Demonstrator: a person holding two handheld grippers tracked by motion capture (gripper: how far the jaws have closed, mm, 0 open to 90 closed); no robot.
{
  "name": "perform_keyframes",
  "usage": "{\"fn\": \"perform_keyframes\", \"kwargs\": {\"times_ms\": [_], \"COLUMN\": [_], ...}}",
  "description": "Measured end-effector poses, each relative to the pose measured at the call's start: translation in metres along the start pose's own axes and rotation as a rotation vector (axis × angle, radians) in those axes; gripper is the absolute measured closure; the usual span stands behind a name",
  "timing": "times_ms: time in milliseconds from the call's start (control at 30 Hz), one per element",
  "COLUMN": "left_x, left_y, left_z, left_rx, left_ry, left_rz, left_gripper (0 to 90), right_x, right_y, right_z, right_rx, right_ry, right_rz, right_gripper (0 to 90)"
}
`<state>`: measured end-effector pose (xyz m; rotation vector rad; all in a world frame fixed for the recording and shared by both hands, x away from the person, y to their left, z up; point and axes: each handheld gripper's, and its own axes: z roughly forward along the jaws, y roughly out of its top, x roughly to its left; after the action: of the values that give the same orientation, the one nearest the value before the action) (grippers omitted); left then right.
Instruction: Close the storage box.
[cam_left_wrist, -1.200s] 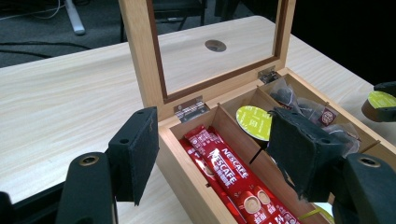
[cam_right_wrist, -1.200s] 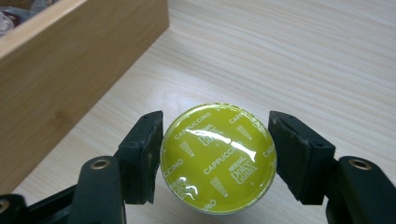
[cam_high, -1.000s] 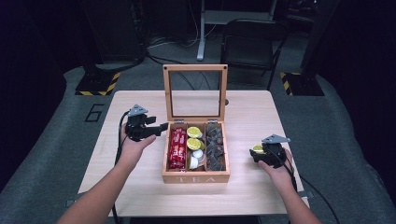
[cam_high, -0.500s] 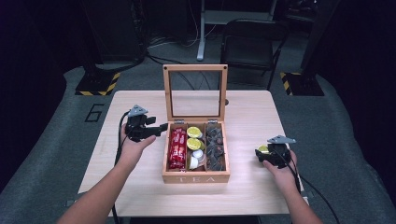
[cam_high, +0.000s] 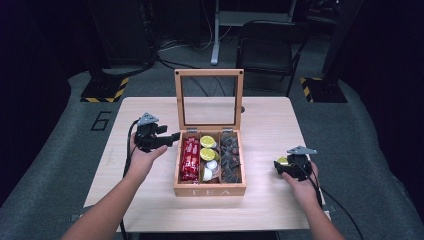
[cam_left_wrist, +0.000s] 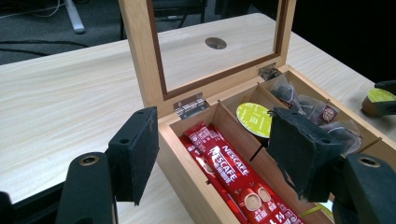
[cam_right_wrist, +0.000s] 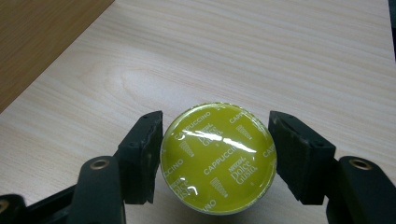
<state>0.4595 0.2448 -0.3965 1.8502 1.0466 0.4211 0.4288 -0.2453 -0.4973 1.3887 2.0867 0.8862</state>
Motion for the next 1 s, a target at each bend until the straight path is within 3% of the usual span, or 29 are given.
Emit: {"fn": "perform_keyframes", "kwargs": {"times_ms": [167,733,767,833,1000], "left_x": [0.000,0.000,0.000,0.000,0.001], "left_y": [0.000,-0.001,-0.001,-0.002,-0.002], "left_z": [0.000,0.001,0.001,0.001,0.000], "left_rx": [0.000,-0.004,-0.001,0.001,-0.010], "left_ry": [0.002,0.003,0.002,-0.001,0.003], "left_rz": [0.000,-0.003,-0.002,-0.001,-0.008], "left_gripper": [33.3,33.3,33.3,33.3,33.3], "right_x": [0.000,-0.002,-0.003,-0.003,-0.005], "right_y": [-0.003,-0.002,-0.001,0.001,0.007], "right_z": [0.002,0.000,-0.001,-0.002,-0.006], "right_rx": [0.002,0.003,0.000,-0.006,-0.009], "right_ry": [-0.017,-0.004,-0.010,-0.015,-0.012], "right_rz": [0.019,0.028,0.013,0.038,0.021], "right_gripper": [35.4,30.4,30.2,30.0,29.7]}}
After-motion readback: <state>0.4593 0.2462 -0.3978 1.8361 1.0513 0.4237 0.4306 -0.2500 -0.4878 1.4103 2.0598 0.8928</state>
